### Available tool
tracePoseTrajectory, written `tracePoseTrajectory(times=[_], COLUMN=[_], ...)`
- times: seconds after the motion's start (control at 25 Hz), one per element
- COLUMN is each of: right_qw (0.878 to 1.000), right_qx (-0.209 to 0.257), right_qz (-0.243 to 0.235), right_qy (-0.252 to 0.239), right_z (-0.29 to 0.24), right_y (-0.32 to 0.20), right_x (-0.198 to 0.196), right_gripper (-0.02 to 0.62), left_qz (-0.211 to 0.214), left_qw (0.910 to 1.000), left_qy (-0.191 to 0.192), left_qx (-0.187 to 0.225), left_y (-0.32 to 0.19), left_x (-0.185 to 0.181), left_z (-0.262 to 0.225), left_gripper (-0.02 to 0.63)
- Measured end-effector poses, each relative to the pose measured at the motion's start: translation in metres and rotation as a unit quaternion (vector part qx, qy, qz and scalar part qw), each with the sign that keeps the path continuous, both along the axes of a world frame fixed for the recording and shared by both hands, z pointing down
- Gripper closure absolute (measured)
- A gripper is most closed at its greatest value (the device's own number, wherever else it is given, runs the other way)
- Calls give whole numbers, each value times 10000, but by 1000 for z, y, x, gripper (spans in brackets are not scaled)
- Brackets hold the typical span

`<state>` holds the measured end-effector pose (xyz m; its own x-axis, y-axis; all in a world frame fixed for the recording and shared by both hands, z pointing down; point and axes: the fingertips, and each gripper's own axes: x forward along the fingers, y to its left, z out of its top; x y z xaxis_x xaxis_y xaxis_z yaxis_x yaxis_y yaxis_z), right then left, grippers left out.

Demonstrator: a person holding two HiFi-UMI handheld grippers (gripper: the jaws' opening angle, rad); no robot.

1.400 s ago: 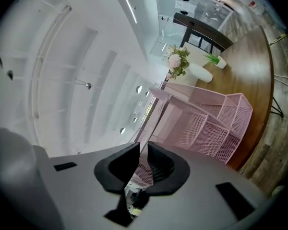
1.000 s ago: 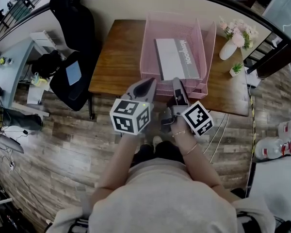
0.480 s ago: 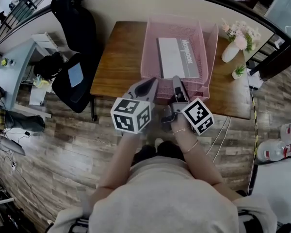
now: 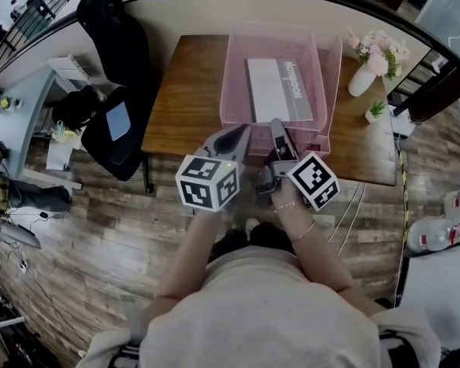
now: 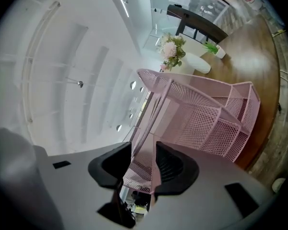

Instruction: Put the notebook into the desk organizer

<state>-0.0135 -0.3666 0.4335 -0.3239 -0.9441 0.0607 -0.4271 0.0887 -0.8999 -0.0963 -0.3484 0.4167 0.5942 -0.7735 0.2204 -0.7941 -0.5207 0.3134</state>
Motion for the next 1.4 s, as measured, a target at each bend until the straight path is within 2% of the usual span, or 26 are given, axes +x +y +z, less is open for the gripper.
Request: tracePoseTrajectory(times=[0.44, 0.92, 1.16, 1.4], right_qw=[9998, 9939, 9819, 9555], right_qx=[125, 587, 1075, 1565], right_qz=[-70, -203, -559, -772], right_qy=[113, 909, 1458, 2378], right_z=[-8, -23, -38, -56], right_y=[17, 35, 43, 52], right_x=[1, 16, 11, 4], right_gripper=[443, 461, 503, 571], left_qz=[59, 304, 383, 568], left_qw=[10000, 9994, 9991, 9980], left_qy=[50, 103, 125, 53], left_qx=[62, 119, 140, 256], left_y=[8, 24, 28, 32], left_x=[3, 18, 21, 25], left_z=[-4, -6, -8, -14], left_gripper=[594, 594, 594, 594])
